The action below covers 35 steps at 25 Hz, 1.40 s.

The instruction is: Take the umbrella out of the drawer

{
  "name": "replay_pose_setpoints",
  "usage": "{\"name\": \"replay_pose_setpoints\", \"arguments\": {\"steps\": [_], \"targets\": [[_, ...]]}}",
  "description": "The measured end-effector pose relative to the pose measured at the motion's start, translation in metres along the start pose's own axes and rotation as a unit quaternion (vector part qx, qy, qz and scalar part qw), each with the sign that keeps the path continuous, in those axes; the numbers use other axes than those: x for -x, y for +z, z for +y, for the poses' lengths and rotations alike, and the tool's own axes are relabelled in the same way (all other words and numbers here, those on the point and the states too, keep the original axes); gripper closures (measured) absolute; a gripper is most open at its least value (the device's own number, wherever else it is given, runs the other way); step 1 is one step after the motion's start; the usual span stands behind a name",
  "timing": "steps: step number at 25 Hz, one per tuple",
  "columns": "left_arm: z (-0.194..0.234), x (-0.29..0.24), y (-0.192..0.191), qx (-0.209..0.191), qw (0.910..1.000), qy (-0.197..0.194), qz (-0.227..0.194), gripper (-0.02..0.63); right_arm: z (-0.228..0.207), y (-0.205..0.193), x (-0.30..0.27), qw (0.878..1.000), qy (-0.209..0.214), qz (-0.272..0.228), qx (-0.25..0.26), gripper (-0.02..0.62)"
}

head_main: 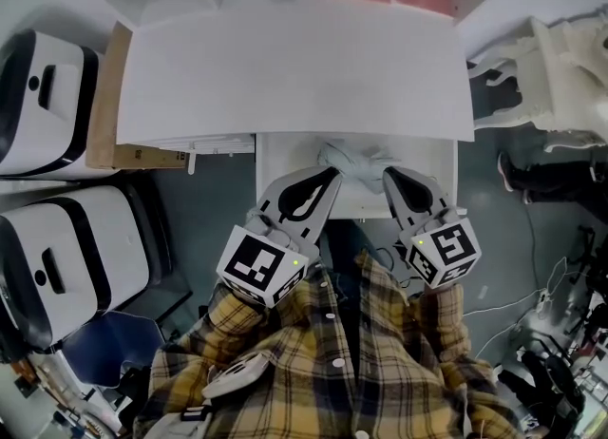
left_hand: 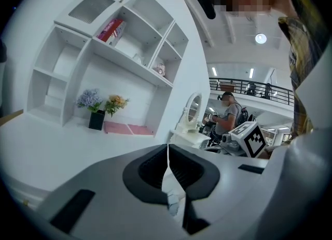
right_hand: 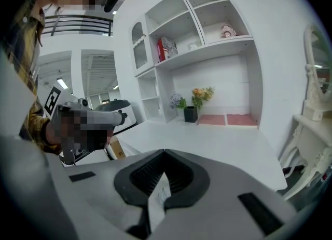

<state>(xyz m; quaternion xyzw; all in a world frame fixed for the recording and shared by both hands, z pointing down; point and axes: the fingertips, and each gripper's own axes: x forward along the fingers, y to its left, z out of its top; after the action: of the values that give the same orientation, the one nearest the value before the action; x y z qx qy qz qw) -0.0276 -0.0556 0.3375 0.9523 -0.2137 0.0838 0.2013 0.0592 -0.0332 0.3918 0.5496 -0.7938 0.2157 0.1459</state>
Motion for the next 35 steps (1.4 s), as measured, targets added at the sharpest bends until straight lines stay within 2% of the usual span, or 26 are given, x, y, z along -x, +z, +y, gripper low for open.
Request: {"name": "replay_pose_setpoints", "arguments": {"steps": [7, 19, 23, 29, 32, 35], "targets": [[0.003, -0.018, -0.004, -0.001, 0.9999, -0.002, 0.01, 0.578, -0.012, 0.003, -0.005, 1.0, 0.0, 0.006, 0.007, 0.578], [-0.007, -0.052, -0.021, -0.018, 0.9983, -0.029, 0.047, 0.578, -0.038, -0.022, -0.011, 0.999, -0.008, 0.04, 0.008, 0.577], [-0.008, -0.063, -0.036, -0.036, 0.9956, -0.038, 0.078, 0.578, -0.045, -0.032, -0.013, 0.999, -0.012, 0.046, 0.003, 0.577], [-0.011, -0.084, -0.071, -0.082, 0.9835, -0.057, 0.151, 0.577, -0.047, -0.05, -0.008, 0.998, -0.015, 0.053, -0.018, 0.577], [-0.012, -0.096, -0.093, -0.124, 0.9721, -0.067, 0.188, 0.577, -0.051, -0.058, -0.004, 0.998, -0.022, 0.052, -0.034, 0.577], [-0.014, -0.106, -0.118, -0.167, 0.9558, -0.082, 0.227, 0.577, -0.056, -0.068, 0.001, 0.997, -0.031, 0.05, -0.052, 0.577]]}}
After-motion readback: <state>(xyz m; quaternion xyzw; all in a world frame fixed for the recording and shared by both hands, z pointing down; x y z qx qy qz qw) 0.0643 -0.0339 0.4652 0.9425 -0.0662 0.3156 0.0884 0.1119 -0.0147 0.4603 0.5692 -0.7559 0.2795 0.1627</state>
